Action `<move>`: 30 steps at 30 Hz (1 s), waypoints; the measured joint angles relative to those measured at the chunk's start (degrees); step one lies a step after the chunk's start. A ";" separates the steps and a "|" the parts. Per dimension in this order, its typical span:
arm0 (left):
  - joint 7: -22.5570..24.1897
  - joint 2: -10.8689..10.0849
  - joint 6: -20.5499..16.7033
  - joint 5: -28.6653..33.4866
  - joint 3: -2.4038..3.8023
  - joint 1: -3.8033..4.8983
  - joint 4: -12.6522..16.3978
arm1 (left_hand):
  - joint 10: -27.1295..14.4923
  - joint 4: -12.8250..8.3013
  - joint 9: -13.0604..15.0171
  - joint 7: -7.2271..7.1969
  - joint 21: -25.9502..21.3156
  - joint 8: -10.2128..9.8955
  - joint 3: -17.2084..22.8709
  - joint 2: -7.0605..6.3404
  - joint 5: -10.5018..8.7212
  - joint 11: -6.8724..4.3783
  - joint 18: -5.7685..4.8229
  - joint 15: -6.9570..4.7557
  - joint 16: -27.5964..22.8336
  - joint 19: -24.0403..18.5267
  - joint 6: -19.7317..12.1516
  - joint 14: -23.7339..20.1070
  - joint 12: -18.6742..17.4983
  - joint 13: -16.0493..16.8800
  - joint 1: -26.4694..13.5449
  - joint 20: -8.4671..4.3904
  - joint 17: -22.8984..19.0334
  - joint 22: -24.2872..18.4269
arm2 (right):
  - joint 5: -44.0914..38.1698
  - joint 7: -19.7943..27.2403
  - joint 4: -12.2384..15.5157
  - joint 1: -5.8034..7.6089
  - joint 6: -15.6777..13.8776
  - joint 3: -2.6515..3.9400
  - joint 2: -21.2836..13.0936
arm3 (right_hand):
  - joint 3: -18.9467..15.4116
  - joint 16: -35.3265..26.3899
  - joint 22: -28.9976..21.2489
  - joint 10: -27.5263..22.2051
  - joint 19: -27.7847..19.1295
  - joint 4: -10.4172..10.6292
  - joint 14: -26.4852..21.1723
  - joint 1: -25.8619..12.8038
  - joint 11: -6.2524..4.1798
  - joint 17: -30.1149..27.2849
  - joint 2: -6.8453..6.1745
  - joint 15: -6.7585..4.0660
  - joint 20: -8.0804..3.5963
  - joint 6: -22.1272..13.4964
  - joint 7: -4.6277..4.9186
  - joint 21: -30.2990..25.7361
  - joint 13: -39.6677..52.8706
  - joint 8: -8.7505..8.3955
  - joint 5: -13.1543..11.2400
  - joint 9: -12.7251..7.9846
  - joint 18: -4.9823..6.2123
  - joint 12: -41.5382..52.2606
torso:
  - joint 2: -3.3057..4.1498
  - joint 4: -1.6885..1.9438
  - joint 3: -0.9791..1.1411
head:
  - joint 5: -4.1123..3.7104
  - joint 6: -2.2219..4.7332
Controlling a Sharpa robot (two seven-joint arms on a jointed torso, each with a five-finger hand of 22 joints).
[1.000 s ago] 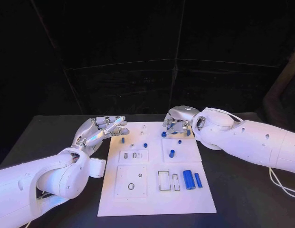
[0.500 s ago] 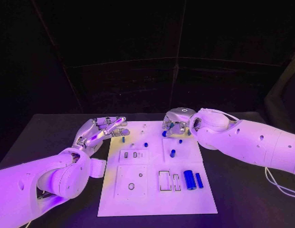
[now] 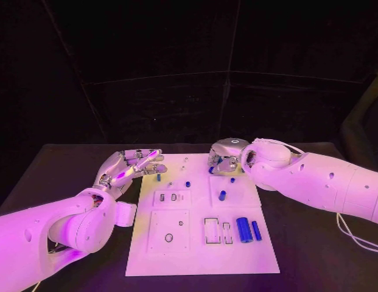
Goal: Assemble the parts on the task board
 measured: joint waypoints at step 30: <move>-0.55 -0.03 0.23 0.00 0.00 0.22 -0.35 | -0.20 -0.16 0.01 0.20 0.00 -0.37 -0.16 0.00 0.00 0.20 -0.01 0.00 -0.29 0.20 -0.20 0.00 -0.38 -0.03 0.00 0.20 0.03 -0.15 | -0.13 0.37 -1.91 0.07 2.43 0.05 1.70 | 9.06 7.63 6.20 1.33 1.79 0.26 0.00 -1.44 -0.19 6.25 -0.98 0.00 0.09 1.22 -0.04 4.74 -0.03 -0.02 -1.29 -0.05 -0.06 -0.01 | 0.28 -0.05 -0.14 | 0.21 -0.41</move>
